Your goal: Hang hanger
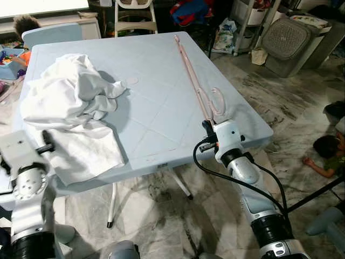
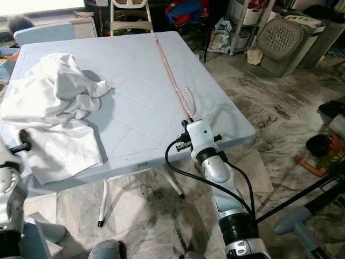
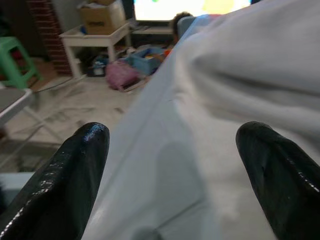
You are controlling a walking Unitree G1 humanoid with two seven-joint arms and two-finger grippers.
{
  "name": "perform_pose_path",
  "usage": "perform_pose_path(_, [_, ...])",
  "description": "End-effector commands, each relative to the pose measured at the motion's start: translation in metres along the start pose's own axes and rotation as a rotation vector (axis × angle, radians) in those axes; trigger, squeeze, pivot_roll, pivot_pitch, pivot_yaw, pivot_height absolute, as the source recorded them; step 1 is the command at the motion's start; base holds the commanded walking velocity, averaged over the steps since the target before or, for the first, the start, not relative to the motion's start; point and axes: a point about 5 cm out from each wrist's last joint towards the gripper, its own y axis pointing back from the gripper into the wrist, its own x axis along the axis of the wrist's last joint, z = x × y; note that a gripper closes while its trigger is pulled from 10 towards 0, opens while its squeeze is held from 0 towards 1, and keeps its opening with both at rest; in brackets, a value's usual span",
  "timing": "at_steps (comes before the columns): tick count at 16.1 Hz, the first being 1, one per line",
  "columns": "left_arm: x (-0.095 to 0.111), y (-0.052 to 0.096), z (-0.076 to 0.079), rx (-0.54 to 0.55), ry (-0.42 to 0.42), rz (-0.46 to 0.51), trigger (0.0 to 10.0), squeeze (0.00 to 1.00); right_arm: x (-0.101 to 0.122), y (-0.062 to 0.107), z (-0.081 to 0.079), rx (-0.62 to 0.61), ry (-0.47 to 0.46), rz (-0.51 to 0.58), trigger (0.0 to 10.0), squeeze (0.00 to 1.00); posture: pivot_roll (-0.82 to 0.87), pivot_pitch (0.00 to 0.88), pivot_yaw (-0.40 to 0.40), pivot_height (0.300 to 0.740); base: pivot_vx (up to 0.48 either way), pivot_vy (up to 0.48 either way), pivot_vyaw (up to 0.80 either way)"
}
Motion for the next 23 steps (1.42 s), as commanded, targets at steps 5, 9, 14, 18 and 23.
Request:
perform_pose_path(5, [-0.029, -0.011, 0.009, -0.107, -0.011, -0.269, 10.0, 1.00, -0.006, 0.002, 0.002, 0.006, 0.002, -0.034, 10.0, 0.00, 0.07, 0.000, -0.034, 0.740, 0.000, 0.000, 0.00])
perform_pose_path(9, [-0.015, -0.048, 0.042, -0.190, 0.023, -0.296, 10.0, 0.52, -0.004, 0.006, 0.011, -0.007, 0.021, -0.045, 10.0, 0.00, 0.01, 0.000, -0.044, 0.740, 0.000, 0.000, 0.00])
perform_pose_path(14, [0.020, -0.051, 0.130, -0.501, -0.017, -0.295, 10.0, 0.00, -0.003, 0.013, 0.020, -0.032, 0.043, -0.052, 10.0, 0.00, -0.04, 0.000, -0.036, 0.740, 0.000, 0.000, 0.00])
perform_pose_path(18, [0.038, -0.044, 0.164, -0.603, -0.123, -0.231, 10.0, 0.00, -0.001, 0.017, 0.023, -0.050, 0.048, -0.056, 10.0, 0.00, -0.08, 0.000, -0.024, 0.740, 0.000, 0.000, 0.00])
perform_pose_path(23, [0.036, -0.061, 0.118, -0.421, -0.159, -0.099, 10.0, 0.00, -0.005, 0.022, 0.017, -0.084, 0.004, -0.057, 10.0, 0.00, -0.06, 0.000, -0.007, 0.740, 0.000, 0.000, 0.00])
